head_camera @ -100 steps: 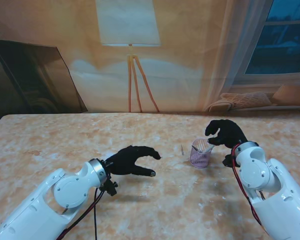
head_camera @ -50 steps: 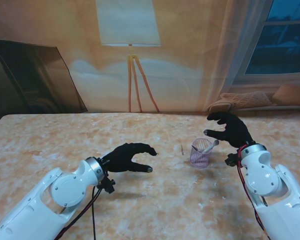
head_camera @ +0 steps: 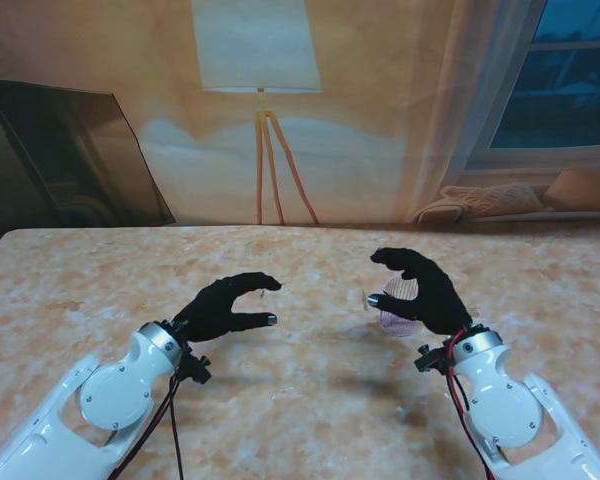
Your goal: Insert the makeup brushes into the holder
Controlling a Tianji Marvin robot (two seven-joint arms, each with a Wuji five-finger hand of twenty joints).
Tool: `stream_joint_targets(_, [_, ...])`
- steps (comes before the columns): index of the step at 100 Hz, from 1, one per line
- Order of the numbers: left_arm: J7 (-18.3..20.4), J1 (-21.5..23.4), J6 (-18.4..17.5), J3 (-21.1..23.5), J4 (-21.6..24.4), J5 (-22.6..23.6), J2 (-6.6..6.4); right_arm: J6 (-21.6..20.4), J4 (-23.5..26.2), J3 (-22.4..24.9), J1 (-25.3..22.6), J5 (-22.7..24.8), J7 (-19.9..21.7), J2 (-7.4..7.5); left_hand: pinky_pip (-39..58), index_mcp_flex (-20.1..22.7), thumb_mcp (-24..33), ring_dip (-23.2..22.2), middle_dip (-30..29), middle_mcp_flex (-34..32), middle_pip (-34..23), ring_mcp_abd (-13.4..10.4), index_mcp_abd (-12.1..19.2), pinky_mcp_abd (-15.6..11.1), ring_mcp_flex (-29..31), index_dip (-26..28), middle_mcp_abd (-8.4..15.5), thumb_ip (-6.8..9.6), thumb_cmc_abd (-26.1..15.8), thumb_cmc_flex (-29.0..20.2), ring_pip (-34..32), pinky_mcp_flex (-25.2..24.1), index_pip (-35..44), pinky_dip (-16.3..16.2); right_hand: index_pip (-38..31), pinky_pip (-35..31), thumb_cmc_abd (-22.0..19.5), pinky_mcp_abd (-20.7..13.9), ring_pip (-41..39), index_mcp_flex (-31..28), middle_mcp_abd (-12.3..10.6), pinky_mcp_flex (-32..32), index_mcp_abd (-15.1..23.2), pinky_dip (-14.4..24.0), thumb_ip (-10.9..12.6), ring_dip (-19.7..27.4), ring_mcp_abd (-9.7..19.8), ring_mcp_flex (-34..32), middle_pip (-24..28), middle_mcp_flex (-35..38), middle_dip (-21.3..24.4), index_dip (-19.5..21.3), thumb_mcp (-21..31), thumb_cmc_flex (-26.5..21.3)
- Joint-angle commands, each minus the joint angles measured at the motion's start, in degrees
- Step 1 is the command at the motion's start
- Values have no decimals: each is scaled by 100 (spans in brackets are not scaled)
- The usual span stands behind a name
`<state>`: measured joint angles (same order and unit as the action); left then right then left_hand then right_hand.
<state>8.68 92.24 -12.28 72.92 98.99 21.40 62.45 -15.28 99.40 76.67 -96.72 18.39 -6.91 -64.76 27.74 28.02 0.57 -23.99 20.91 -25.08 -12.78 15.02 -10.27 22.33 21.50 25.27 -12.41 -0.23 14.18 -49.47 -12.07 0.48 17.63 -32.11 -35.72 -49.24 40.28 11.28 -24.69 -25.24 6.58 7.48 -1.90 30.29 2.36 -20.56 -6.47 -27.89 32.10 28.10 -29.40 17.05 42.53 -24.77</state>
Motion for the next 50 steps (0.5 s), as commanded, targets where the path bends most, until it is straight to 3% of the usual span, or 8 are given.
stream_joint_targets(1, [-2, 153, 126, 64, 30, 159, -26, -83, -44, -180, -115, 56, 93, -89, -118, -198, -149, 148, -99, 232, 99, -125, 152, -163, -175, -133, 108, -111, -169, 88, 157, -17, -211, 131, -12, 109, -53, -55, 167, 221, -22, -71, -19, -137, 215, 183, 114, 96, -150, -158, 1238, -132, -94, 128])
stream_joint_targets(13, [46, 277, 103, 217, 25, 233, -46, -293, -213, -402, -76, 310, -37, -84, -191, -184, -141, 214, -161, 269, 141, -166, 272, -186, -236, -159, 140, -110, -190, 96, 215, -42, -185, 183, -31, 102, -93, -74, 213, 290, -31, -72, -28, -173, 222, 232, 136, 126, -207, -219, 1264, -188, -82, 168])
stream_joint_targets(50, [-277, 599, 101, 321, -10, 363, 7, -243, -423, -890, -238, 149, -408, -184, -190, -225, -130, 204, -131, 181, 18, -152, 274, -194, -178, -137, 155, -108, -200, 66, 126, -10, -27, 147, -200, -39, -102, -84, 89, 188, 3, -138, -133, -240, 228, 242, 122, 129, 1, -150, 1174, -249, -67, 123])
